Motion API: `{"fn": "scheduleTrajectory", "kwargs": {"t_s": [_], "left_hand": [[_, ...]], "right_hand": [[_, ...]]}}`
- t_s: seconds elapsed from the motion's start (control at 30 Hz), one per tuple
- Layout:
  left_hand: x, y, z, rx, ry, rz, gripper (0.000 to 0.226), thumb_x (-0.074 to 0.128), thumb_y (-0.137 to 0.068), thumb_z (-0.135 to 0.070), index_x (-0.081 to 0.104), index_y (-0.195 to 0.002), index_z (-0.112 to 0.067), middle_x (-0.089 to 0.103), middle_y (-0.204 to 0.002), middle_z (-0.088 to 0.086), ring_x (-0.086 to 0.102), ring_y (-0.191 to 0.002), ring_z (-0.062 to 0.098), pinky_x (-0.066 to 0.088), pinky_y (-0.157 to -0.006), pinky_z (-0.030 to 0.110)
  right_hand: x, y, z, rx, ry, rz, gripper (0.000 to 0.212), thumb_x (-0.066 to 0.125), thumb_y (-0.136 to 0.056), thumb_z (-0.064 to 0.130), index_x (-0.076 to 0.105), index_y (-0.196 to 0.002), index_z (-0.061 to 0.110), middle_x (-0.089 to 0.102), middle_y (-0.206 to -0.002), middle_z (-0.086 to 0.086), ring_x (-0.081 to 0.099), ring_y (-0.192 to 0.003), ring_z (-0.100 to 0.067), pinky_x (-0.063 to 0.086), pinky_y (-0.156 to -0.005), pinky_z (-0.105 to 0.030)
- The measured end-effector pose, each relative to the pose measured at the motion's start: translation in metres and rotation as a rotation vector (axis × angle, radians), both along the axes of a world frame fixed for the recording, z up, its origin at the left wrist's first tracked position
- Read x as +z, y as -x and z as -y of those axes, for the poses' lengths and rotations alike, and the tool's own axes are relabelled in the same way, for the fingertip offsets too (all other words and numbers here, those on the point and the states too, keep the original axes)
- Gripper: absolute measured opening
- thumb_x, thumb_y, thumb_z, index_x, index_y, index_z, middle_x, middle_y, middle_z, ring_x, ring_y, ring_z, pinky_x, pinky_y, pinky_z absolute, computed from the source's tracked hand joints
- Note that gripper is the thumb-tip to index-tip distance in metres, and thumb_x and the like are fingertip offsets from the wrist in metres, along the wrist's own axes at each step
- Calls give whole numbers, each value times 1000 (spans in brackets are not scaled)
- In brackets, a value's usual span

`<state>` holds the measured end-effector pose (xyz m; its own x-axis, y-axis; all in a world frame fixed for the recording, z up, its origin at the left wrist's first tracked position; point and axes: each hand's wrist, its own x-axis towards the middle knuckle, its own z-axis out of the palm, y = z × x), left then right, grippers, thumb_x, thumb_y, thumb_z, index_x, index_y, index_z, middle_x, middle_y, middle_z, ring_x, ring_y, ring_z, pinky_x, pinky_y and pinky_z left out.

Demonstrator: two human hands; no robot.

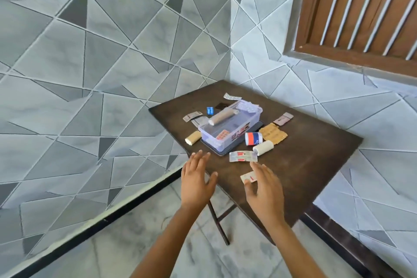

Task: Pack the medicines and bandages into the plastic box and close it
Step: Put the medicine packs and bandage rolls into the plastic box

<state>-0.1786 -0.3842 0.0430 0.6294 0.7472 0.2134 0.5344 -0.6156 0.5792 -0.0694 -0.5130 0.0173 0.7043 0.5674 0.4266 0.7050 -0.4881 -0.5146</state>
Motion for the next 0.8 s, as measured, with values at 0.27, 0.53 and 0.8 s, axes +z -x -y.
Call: {"fn": "scheduleTrajectory", "kwargs": {"t_s": [0.27, 0.53, 0.8], "left_hand": [[-15, -22, -83, -59, -3, 27, 52, 61, -84, -31, 49, -133, -20, 46, -144, 4, 42, -133, 27, 36, -111, 45], [-26, -97, -154, -229, 22, -46, 50, 62, -84, -32, 50, -132, -22, 41, -148, 2, 37, -137, 22, 32, -115, 41], [-32, -162, -188, -445, 46, -36, 44, 61, -86, -29, 56, -128, -20, 46, -145, 3, 39, -136, 24, 28, -115, 39]], "right_hand": [[-10, -11, -81, -79, 75, 16, 44, 78, -71, 16, 64, -112, 7, 71, -113, -12, 66, -108, -28, 54, -87, -41], [-34, -57, -139, -230, 57, -141, 48, 78, -70, 12, 63, -115, 5, 70, -114, -15, 65, -108, -31, 52, -89, -43], [-43, -79, -147, -462, 96, -293, 46, 67, -81, 16, 57, -125, 9, 62, -128, -12, 58, -118, -28, 45, -102, -41]]}}
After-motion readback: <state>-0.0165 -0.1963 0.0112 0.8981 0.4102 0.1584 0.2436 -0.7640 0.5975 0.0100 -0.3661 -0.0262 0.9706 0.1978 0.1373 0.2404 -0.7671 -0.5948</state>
